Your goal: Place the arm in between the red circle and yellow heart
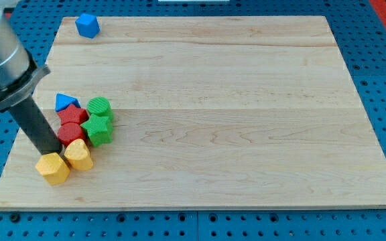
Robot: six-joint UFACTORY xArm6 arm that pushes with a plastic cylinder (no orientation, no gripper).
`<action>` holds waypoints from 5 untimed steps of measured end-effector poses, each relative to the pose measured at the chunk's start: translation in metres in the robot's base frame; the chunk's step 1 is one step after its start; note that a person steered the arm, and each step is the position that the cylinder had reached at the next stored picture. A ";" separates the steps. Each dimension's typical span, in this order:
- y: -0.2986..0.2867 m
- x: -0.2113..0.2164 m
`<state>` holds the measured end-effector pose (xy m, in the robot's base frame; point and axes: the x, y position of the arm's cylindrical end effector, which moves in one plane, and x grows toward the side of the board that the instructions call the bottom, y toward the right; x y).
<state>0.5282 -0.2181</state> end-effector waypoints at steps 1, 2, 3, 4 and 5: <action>0.010 -0.001; 0.026 -0.006; 0.034 -0.016; 0.033 -0.021; 0.075 -0.021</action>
<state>0.5073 -0.1429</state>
